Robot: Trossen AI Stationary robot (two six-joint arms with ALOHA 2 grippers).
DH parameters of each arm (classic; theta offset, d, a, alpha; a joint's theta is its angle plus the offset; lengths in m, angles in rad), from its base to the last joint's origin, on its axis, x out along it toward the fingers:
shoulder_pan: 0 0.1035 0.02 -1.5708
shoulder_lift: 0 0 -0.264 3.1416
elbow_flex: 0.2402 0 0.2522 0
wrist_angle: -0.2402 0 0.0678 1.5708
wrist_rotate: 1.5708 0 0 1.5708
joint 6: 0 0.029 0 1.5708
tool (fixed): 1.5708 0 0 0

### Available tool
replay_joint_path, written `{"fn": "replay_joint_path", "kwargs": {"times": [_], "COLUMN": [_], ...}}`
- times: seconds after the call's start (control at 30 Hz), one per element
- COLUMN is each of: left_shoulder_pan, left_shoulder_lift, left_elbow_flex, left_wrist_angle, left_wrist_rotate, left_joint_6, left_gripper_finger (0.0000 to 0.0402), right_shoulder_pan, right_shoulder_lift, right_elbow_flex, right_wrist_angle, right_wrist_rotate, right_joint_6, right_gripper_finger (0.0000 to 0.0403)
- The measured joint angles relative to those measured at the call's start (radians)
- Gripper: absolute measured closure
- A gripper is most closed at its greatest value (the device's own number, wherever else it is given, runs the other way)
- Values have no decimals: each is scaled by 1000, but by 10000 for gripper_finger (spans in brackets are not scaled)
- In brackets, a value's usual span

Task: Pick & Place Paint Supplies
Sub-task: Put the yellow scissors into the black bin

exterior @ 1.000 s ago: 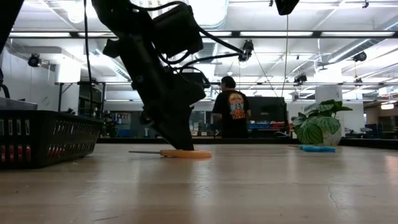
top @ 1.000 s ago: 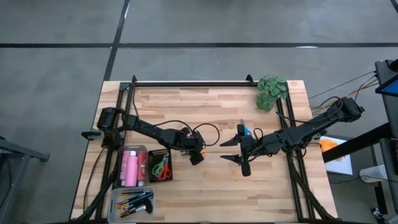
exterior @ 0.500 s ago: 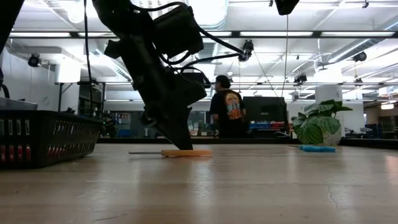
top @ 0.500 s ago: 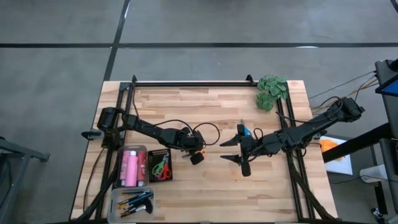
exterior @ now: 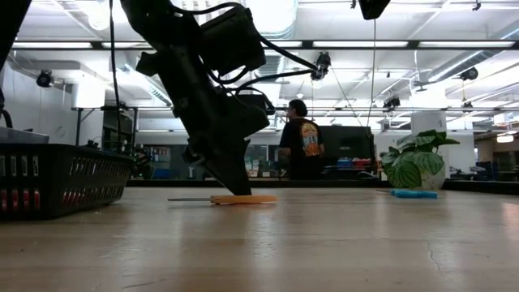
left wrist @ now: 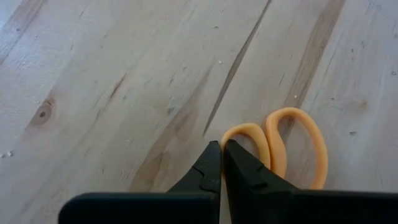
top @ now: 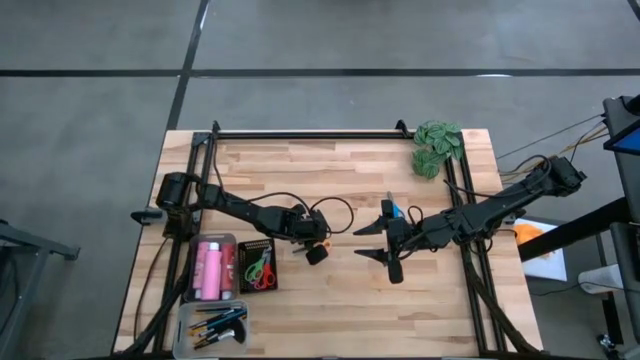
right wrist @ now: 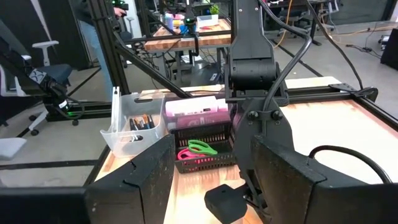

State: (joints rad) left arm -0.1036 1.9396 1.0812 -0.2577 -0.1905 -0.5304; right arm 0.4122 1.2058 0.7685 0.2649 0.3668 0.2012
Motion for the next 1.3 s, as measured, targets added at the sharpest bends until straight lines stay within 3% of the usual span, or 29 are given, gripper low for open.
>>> {"fn": "replay_joint_path", "kwargs": {"times": [0.5,1.1,1.3], "left_shoulder_pan": [1,-15,-70], "left_shoulder_lift": [-48,-130,-211], "left_elbow_flex": [48,199,184], "left_wrist_angle": [-59,-396,-475], "left_wrist_rotate": [10,7,-65], "left_joint_6": [-33,-368,-525], "left_gripper_finger": [399,399,399], "right_shoulder_pan": [0,0,0], "right_shoulder_lift": [0,0,0], "right_elbow_flex": [0,0,0], "right_wrist_angle": [0,-1,0], "right_wrist_rotate": [0,0,0], "right_joint_6": [0,0,0], "right_gripper_finger": [194,194,194]}}
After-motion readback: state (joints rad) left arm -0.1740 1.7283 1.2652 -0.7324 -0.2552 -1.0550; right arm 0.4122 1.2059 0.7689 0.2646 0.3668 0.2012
